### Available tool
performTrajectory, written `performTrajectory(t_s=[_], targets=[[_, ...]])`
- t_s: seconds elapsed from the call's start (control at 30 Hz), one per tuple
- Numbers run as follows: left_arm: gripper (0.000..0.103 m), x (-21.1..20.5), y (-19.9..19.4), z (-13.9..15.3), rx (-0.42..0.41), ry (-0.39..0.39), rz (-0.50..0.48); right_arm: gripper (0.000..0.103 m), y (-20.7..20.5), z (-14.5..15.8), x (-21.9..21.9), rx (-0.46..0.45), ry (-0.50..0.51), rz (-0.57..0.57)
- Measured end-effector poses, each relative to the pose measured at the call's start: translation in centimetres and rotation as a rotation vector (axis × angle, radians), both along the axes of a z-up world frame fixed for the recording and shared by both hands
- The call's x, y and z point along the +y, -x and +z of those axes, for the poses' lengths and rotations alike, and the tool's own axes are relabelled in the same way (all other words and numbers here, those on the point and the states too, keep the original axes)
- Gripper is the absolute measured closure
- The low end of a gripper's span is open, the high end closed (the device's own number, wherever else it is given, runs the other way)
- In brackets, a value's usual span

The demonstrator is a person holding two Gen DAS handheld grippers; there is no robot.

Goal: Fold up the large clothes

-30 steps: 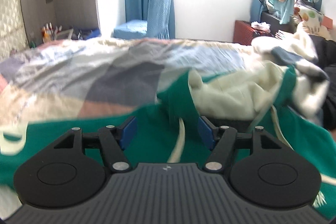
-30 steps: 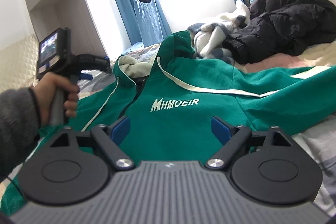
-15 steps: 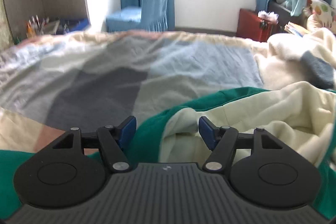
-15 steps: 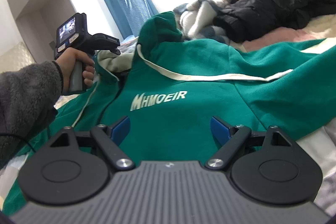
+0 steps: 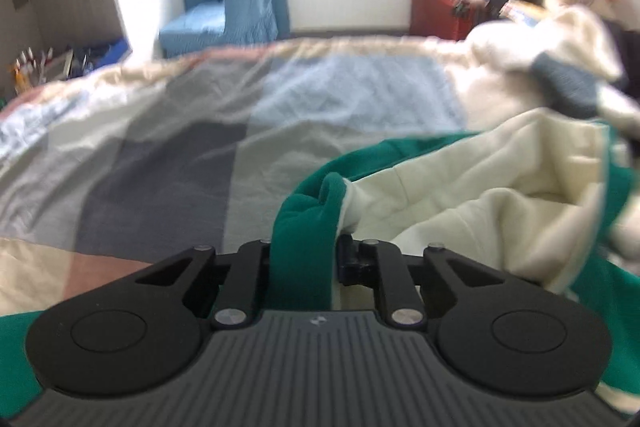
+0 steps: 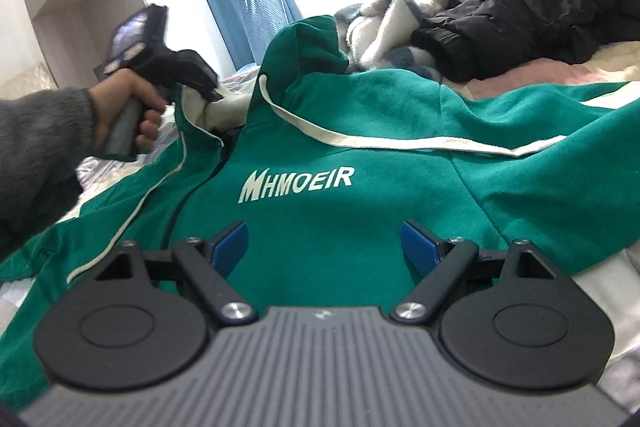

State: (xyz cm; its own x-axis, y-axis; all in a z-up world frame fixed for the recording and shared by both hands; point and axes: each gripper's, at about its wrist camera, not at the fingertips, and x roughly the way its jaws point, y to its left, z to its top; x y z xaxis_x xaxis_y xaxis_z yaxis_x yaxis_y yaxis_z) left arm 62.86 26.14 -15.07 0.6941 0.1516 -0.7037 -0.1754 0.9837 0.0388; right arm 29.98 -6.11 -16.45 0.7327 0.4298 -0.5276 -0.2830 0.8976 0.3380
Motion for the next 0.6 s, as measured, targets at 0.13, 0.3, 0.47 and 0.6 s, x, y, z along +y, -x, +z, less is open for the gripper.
performTrajectory(t_s=[0.13, 0.3, 0.47, 0.6], targets=[[0.085, 0.2, 6.3, 2.9, -0.086, 0.021, -0.04, 0.018, 0.7, 0.7, -0.2, -0.025, -0.002, -0.006], [0.085, 0.5, 14.9, 3.0, -0.11, 0.077, -0.031, 0.018, 1.8, 1.8, -0.4, -0.056, -0.006, -0.013], [0.085, -0.3, 21.1, -0.7, -0.046, 0.077, 0.025, 0.018, 2.8, 2.9, -0.6, -0.097, -0.012, -0.01], [0.083, -1.1, 23.2, -2.1, -0.056, 0.075, 0.059, 0.018, 3.4, 3.1, -0.4, -0.111, 0.001, 0.005]])
